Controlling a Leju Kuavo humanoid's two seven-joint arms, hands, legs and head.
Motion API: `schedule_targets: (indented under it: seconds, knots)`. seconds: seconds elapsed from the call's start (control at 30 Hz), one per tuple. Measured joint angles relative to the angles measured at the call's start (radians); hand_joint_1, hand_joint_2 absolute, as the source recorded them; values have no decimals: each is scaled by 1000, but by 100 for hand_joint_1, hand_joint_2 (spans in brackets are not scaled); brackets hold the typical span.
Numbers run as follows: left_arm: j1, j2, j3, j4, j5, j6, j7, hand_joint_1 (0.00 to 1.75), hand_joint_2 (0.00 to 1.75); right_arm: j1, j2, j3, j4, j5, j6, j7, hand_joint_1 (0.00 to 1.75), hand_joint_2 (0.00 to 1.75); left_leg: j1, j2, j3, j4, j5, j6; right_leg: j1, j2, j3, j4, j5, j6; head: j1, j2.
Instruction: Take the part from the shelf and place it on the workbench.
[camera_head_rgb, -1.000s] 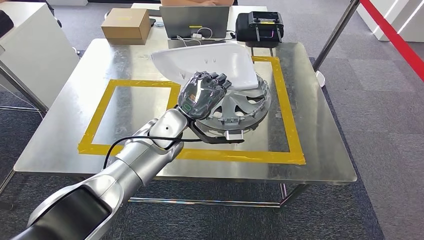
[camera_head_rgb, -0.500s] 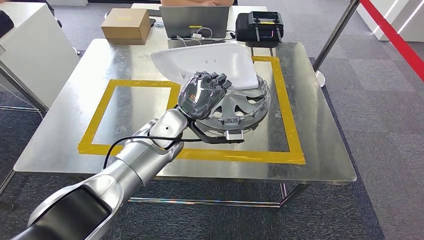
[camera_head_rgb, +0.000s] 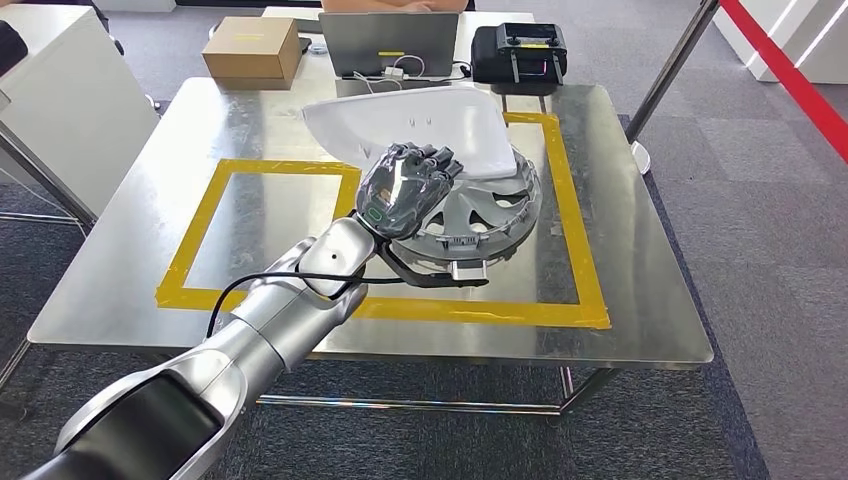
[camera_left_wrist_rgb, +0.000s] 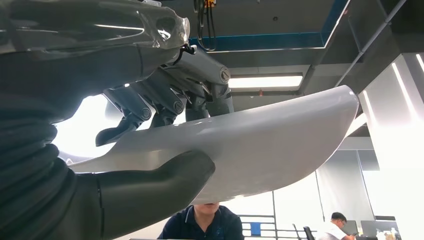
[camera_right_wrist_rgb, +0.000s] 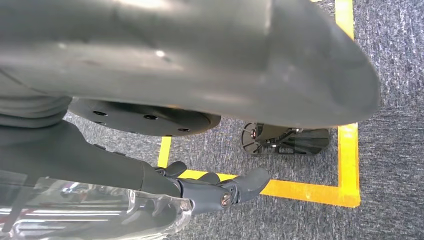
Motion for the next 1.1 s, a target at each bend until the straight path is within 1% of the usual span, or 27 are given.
schedule_targets:
  seconds: [1.1]
  knots:
    - [0, 0, 0, 0, 0, 0, 0, 175, 175, 0, 0, 0, 0, 0, 0, 0, 0, 0, 0, 0, 0, 0, 0, 0, 0, 0, 0, 0, 0, 0, 0, 0]
